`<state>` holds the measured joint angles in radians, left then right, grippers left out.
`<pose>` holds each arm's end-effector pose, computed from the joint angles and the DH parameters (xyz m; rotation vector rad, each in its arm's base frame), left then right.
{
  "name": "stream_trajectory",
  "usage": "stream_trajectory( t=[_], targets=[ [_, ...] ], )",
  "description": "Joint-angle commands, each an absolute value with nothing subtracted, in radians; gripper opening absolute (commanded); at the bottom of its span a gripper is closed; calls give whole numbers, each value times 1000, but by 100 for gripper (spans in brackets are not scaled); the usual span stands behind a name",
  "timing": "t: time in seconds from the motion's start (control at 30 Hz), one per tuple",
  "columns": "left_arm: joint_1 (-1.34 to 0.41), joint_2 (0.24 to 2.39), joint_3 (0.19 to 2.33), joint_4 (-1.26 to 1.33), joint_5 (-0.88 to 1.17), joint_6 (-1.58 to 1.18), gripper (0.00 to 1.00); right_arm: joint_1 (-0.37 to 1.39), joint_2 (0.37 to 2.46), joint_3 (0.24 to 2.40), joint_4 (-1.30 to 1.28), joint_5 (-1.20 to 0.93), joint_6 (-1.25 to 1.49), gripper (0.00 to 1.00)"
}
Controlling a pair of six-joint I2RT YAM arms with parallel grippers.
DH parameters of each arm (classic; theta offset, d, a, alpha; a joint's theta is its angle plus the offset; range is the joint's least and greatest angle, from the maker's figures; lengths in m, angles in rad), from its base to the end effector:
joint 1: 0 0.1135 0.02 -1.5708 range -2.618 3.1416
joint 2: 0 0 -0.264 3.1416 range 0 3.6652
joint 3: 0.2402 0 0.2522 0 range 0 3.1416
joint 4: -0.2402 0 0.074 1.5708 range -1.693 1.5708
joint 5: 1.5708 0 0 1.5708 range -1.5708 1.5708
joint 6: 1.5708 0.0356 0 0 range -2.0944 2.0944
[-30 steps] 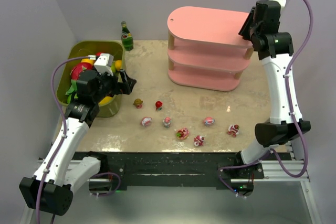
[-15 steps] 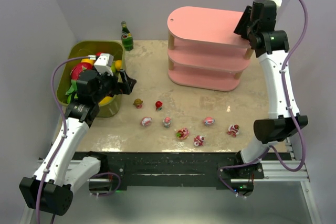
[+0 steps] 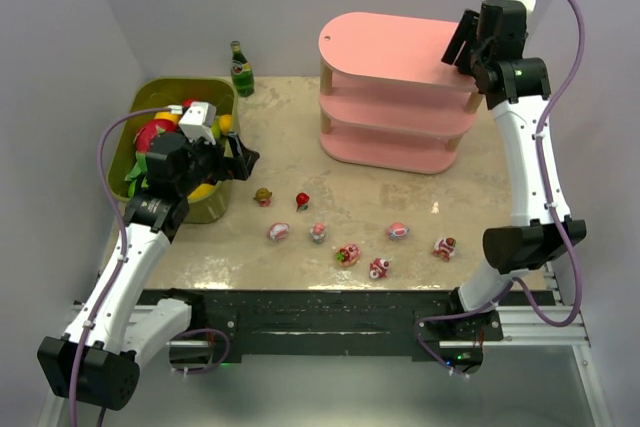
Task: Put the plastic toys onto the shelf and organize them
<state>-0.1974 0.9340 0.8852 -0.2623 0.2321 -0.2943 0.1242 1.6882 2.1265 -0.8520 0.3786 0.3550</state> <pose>0.2083 -0.0500 0.3405 0.0694 1.9098 -0.5531 0.3443 0.0297 0.4909 0.4643 1.8981 -0.0604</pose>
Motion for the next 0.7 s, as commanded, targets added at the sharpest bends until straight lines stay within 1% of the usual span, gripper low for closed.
stream_trajectory(
  t=[0.0, 0.13, 0.17, 0.4, 0.53, 0.57, 0.63, 0.67],
  targets=[
    [-190, 934, 885, -249, 233, -291, 100, 121, 1643, 2125, -810, 373, 324, 76],
    [-190, 933, 887, -250, 235, -290, 100, 121, 1594, 2079, -766, 367, 307, 84],
    [-190, 933, 885, -250, 235, -290, 100, 121, 1580, 2071, -746, 364, 302, 87],
    [-189, 933, 887, -255, 242, -288, 100, 121, 1482, 1993, -686, 319, 265, 98],
    [-189, 928, 887, -256, 239, -288, 100, 123, 1373, 1910, -625, 224, 218, 99],
    [-189, 925, 887, -253, 245, -287, 100, 121, 1350, 1884, -586, 157, 206, 99],
    [-189, 916, 879, -247, 262, -279, 100, 124, 1293, 1790, -537, 114, 196, 99],
    [-189, 911, 876, -236, 277, -279, 100, 123, 1246, 1758, -491, 27, 201, 99]
  ],
)
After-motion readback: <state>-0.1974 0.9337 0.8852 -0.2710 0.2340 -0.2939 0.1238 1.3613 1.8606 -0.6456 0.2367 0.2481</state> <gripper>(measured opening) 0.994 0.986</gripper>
